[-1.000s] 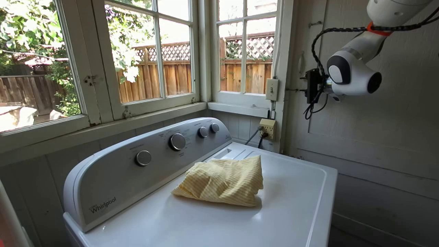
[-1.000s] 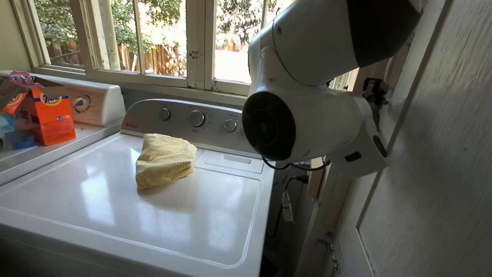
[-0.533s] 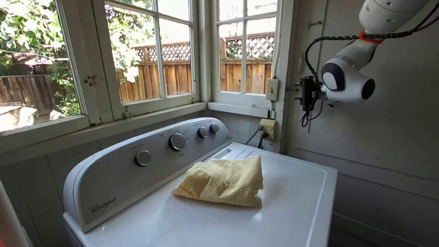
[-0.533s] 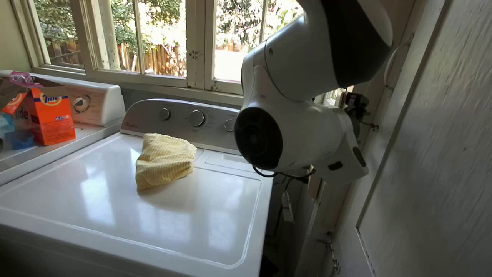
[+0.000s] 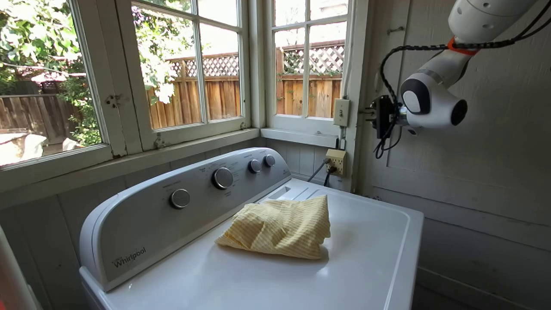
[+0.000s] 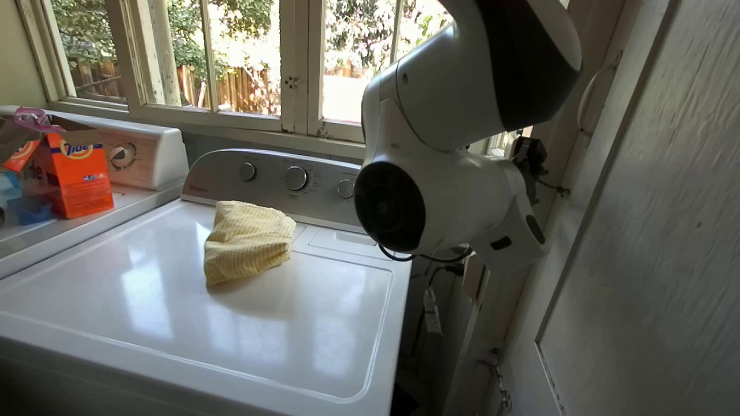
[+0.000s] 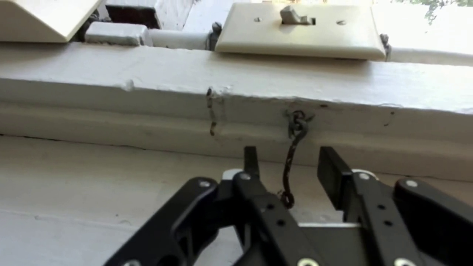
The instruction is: Unlatch the hook on the door
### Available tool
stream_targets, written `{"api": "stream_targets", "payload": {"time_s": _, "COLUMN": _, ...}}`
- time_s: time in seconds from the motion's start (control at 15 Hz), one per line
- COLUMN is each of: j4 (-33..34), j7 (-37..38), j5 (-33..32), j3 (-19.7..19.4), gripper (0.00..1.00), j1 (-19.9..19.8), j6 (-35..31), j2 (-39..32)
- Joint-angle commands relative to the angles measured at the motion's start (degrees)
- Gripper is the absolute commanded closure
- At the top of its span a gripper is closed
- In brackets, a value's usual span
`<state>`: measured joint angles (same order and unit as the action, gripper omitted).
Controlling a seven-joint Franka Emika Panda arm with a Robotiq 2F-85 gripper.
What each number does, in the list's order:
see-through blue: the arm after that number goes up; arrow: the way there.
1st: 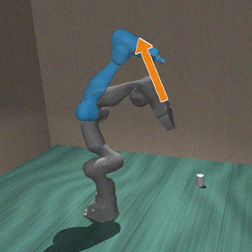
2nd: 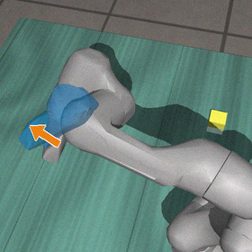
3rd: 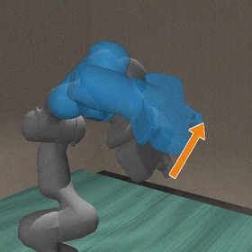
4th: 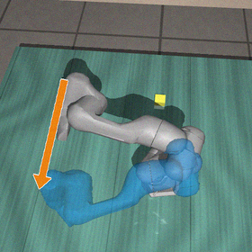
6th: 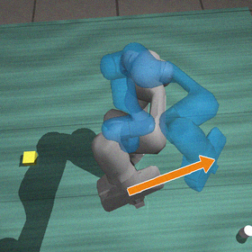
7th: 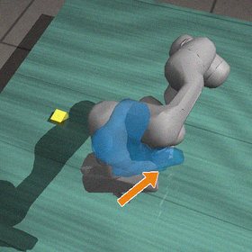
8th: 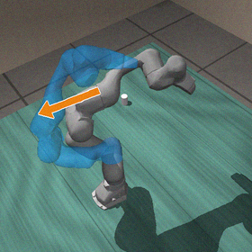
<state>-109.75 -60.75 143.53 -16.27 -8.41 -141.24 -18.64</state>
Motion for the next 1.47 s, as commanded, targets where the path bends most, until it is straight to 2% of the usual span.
{"api": "stream_targets", "payload": {"time_s": 0.0, "j4": 0.1, "j7": -0.2, "j5": 0.9, "j3": -0.1, "gripper": 0.60, "j1": -0.5, "j6": 2.7, "j2": -0.5}}
{"api": "stream_targets", "payload": {"time_s": 0.13, "j4": 0.5, "j7": -0.4, "j5": 0.9, "j3": -0.3, "gripper": 0.69, "j1": -0.8, "j6": 3.2, "j2": -0.8}}
{"api": "stream_targets", "payload": {"time_s": 0.2, "j4": 0.7, "j7": -0.4, "j5": 0.9, "j3": -0.4, "gripper": 0.64, "j1": -1.0, "j6": 3.4, "j2": -1.0}}
{"api": "stream_targets", "payload": {"time_s": 0.67, "j4": 1.3, "j7": 0.0, "j5": 0.9, "j3": -0.5, "gripper": 0.67, "j1": -1.5, "j6": 3.8, "j2": -2.1}}
{"api": "stream_targets", "payload": {"time_s": 0.93, "j4": 1.2, "j7": 0.5, "j5": 0.9, "j3": -0.4, "gripper": 0.81, "j1": -1.7, "j6": 5.4, "j2": -2.4}}
{"api": "stream_targets", "payload": {"time_s": 1.4, "j4": 1.4, "j7": 0.7, "j5": 0.9, "j3": -0.4, "gripper": 0.89, "j1": -2.3, "j6": 8.9, "j2": -3.4}}
